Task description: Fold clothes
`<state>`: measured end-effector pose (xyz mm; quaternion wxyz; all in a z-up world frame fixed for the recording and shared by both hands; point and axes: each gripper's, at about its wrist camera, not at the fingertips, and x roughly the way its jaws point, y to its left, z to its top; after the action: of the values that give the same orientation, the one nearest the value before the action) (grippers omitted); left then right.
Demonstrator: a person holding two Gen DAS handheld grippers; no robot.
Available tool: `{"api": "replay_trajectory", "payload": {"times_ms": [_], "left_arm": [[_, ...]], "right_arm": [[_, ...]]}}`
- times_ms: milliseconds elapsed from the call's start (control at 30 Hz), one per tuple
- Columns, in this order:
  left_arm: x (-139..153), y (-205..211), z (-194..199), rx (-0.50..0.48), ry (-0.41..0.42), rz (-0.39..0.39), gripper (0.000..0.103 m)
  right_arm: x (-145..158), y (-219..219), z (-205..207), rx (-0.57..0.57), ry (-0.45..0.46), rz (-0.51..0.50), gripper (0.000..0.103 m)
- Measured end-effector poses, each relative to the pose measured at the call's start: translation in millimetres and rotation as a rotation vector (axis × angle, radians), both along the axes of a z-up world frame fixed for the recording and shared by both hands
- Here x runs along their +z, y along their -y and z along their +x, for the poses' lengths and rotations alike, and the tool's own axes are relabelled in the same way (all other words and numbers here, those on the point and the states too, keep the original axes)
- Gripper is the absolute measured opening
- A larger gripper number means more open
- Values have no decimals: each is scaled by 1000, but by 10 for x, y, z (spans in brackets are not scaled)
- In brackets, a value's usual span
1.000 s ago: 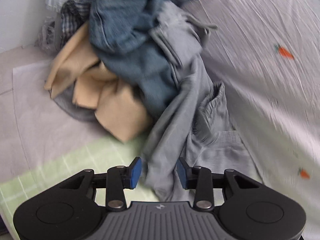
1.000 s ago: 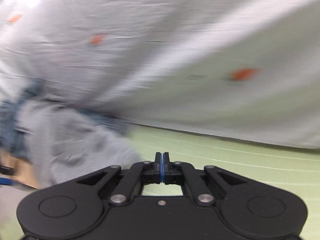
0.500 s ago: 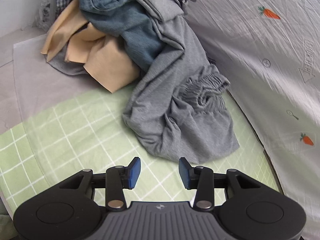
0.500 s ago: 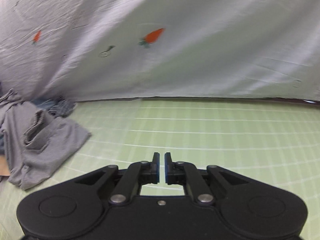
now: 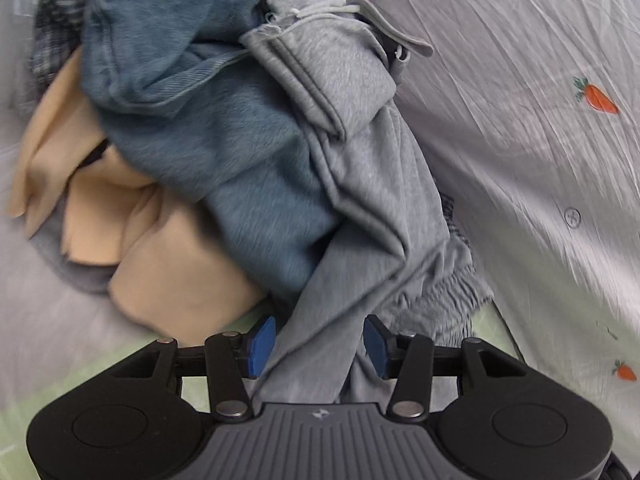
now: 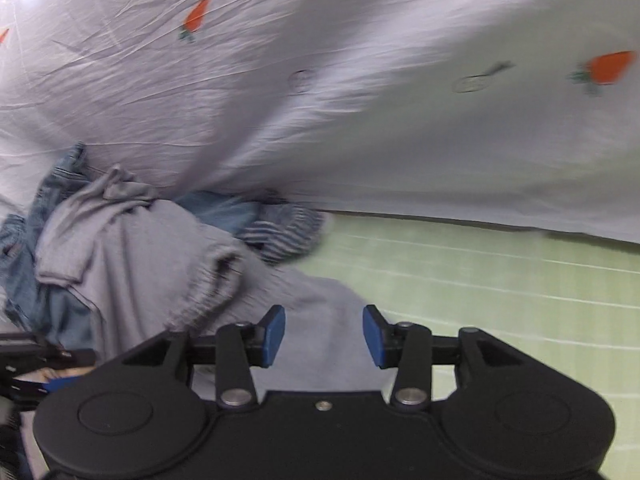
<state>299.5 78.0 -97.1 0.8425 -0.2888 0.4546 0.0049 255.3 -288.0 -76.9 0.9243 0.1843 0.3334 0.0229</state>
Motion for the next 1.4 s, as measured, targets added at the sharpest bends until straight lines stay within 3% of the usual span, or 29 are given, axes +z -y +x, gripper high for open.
{"api": "replay_trajectory", "payload": {"times_ms": [67, 133, 300, 367, 400, 433, 567, 700, 767, 933, 1000, 1067, 1133, 1200, 1300, 1400], "left_arm": [[-78, -8, 124, 6, -11, -17, 50], [-157, -15, 248, 12, -22, -34, 50], [-333, -37, 470, 23, -48, -73, 51], [-354, -47, 431, 18, -59, -73, 51], [-355, -49, 406, 13, -63, -69, 51], [-342, -44, 376, 7, -66, -63, 51], [-280, -22, 174, -9, -69, -49, 51], [-249, 88, -121, -38, -84, -34, 51], [-238, 175, -292, -63, -96, -23, 51], [-191, 476, -808, -137, -119, -23, 51], [-160, 641, -1007, -171, -126, -21, 51], [-110, 838, -1202, -205, -119, -21, 51], [-71, 1003, -1406, -228, -109, -22, 51], [-42, 1193, -1598, -243, -103, -32, 51], [-36, 1538, -1811, -259, -93, -65, 51], [-49, 1879, -1964, -282, -85, -78, 53]], "right_arm": [[-50, -144, 297, 47, 8, 71, 51], [-119, -271, 571, 76, 6, 139, 68], [-366, -627, 1122, 129, -77, 114, 72], [-456, -683, 1158, 143, -103, 129, 44], [-477, -687, 1129, 153, -101, 147, 7], [-451, -684, 1045, 174, -80, 150, 7], [-193, -660, 468, 246, 15, 52, 7], [14, -375, -479, 228, 49, -56, 6], [62, -85, -1040, 139, 28, -103, 6], [103, 808, -2360, -226, -59, -252, 5], [156, 1069, -2790, -354, -70, -364, 5], [285, 1251, -3121, -467, -63, -558, 5], [518, 1475, -3393, -592, -13, -717, 5], [784, 1734, -3668, -701, 64, -813, 6], [969, 2117, -3998, -739, 102, -858, 6], [739, 2456, -4164, -647, -14, -823, 6]]}}
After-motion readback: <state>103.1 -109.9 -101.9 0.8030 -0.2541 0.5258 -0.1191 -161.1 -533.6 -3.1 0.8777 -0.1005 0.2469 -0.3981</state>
